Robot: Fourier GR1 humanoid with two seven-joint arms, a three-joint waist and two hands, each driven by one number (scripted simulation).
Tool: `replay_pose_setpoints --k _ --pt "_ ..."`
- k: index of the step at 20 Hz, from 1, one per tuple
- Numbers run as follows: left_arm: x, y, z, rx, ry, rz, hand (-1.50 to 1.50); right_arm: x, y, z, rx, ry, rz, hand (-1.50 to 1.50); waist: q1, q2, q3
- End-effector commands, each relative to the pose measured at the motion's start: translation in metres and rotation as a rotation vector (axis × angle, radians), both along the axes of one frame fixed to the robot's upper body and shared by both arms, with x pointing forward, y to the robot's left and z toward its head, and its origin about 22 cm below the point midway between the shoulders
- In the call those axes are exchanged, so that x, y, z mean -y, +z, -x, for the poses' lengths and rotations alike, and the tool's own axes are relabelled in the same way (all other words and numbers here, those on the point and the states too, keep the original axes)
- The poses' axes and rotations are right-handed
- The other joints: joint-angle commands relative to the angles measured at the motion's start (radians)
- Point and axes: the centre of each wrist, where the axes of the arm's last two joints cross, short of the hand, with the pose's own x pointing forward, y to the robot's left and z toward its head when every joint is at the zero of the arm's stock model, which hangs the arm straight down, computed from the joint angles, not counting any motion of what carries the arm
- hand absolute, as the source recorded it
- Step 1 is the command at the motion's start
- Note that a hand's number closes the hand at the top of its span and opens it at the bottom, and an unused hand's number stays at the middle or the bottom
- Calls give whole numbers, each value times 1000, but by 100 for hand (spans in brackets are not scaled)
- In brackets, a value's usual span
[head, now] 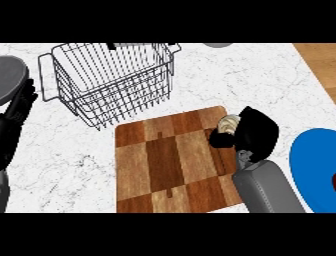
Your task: Pick the cupcake from the cutting board and place it in the basket
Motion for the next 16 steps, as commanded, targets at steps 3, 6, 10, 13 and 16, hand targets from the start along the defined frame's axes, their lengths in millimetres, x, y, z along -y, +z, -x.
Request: replay_pose_setpoints --k 3,6,10,13,16 --pt "10 4 -4 7 -56 9 0 -31 94 20 544 -171 -82 150 48 4 1" --pt "17 12 -10 27 -90 12 0 -48 132 37 716 -153 -123 150 91 21 2" --pt "30 10 -11 31 -130 10 0 -74 168 53 813 -143 -28 150 128 31 1" --pt "33 11 -19 43 -152 14 0 -83 196 45 822 -112 -41 150 147 45 1" --pt "42 20 -26 49 -181 -8 0 -93 222 33 853 -89 -90 150 175 51 1"
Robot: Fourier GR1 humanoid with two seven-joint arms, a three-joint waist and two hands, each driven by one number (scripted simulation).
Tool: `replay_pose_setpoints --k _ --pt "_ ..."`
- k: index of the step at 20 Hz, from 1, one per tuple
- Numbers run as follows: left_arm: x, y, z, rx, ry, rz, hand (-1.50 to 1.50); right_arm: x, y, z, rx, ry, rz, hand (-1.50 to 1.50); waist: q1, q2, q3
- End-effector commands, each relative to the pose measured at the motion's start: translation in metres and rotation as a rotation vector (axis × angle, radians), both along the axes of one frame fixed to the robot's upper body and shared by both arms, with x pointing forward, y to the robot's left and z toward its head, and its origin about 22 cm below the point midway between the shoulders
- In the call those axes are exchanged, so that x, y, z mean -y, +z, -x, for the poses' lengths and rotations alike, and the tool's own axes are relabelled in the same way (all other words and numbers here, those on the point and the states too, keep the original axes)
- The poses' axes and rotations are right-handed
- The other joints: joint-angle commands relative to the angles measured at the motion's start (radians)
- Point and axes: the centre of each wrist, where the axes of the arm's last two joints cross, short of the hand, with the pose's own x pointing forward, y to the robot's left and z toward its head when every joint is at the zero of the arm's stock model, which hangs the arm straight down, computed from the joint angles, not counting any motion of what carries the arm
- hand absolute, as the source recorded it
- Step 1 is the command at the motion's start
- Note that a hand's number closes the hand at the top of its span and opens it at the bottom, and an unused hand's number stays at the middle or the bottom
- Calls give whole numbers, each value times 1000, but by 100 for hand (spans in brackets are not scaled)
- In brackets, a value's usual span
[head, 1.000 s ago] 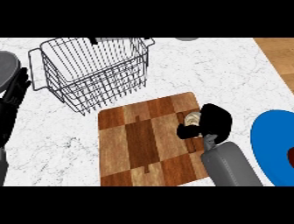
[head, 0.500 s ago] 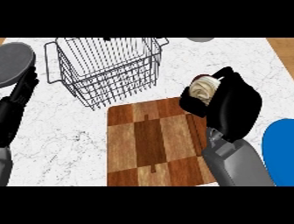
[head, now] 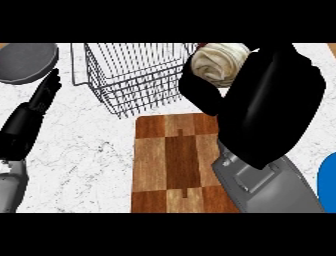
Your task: Pick the cupcake from the cutting board and place it in the basket
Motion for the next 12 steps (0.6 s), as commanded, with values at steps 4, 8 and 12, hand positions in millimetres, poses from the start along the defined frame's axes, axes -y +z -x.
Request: replay_pose_setpoints --k 4,8,12 --pt "15 8 -12 8 -53 9 0 -24 61 -26 -79 -120 -184 150 54 17 -1" --pt "18 4 -9 5 -57 1 0 -30 88 -47 -143 -122 -208 150 68 16 -1" --pt "33 6 -14 24 -85 13 0 -37 94 -72 -169 -134 -243 150 86 26 -2"
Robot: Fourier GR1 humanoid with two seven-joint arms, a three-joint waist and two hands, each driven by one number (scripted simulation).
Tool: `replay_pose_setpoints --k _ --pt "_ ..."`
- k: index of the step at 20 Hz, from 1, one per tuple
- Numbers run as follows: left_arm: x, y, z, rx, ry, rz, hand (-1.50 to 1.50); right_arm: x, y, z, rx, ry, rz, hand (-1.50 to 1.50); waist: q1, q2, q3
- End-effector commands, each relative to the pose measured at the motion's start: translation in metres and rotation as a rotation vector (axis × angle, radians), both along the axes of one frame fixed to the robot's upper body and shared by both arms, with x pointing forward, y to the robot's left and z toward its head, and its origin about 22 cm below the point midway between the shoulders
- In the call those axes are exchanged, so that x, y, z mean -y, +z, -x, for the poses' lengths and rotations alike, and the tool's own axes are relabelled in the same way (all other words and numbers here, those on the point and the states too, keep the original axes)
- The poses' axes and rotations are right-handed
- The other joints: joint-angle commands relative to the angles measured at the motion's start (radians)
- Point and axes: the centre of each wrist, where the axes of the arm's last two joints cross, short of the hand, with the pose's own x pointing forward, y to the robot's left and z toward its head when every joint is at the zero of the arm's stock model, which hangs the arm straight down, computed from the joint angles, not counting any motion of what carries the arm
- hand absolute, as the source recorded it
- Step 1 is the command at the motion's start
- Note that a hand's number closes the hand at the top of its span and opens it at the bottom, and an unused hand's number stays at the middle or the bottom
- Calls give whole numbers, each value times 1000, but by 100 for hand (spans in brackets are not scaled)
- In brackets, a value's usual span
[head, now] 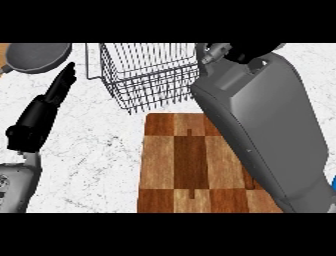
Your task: Pick the cupcake from the cutting board and place it in the basket
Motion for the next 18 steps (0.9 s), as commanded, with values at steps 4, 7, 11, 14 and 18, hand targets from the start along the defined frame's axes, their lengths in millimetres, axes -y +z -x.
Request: replay_pose_setpoints --k 4,7,11,14,18 --pt "2 6 -3 14 -26 -11 0 -13 13 -39 -210 -154 -214 150 28 8 0" --pt "5 0 -4 11 -17 -2 0 -15 21 -50 -274 -143 -239 150 31 9 -1" --pt "13 -2 -7 16 -29 2 0 -10 12 -70 -344 -161 -306 150 25 12 -1" --pt "4 -6 -6 -2 -14 -2 0 -16 5 -83 -479 -215 -200 150 10 5 -2" --pt "2 -8 -6 3 -1 -7 0 -23 3 -94 -575 -263 -118 150 2 1 -2"
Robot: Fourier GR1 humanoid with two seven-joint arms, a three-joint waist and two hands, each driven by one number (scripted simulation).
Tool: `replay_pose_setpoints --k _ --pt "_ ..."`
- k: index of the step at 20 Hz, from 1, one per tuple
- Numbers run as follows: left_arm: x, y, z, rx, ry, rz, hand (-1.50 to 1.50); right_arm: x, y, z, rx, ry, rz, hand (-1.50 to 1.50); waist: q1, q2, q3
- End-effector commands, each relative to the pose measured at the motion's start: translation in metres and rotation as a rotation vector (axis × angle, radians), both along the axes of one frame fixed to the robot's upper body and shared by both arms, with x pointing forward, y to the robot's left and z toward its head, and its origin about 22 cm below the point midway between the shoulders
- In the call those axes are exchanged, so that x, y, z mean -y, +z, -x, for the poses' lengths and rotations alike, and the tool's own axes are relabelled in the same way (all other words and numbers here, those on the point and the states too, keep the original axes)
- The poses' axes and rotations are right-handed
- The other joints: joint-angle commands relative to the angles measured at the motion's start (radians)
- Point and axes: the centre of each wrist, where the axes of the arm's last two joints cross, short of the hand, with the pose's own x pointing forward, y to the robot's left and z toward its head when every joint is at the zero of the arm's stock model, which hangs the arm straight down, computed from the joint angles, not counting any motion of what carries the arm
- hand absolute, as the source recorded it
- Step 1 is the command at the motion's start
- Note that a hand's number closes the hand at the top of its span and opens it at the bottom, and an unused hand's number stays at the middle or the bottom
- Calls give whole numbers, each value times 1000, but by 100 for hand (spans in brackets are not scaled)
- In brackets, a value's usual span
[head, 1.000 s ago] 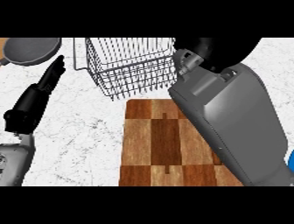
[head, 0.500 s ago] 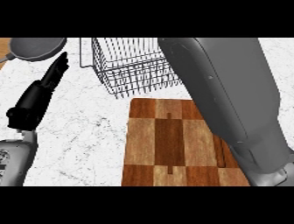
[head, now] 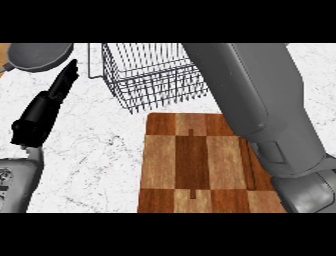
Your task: Pick the cupcake from the cutting board and place it in the basket
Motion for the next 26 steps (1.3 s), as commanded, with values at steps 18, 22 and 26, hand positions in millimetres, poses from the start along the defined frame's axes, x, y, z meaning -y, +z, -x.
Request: replay_pose_setpoints --k 18,22,26 --pt "-12 0 1 -4 31 6 0 -32 14 -11 56 -109 -267 -150 -26 0 3" --pt "-19 -2 4 4 63 -13 0 -27 49 1 277 -146 -337 -150 -64 -15 4" --pt "-24 -14 10 -28 97 3 0 -11 43 -3 409 -227 -374 -150 -100 -23 5"
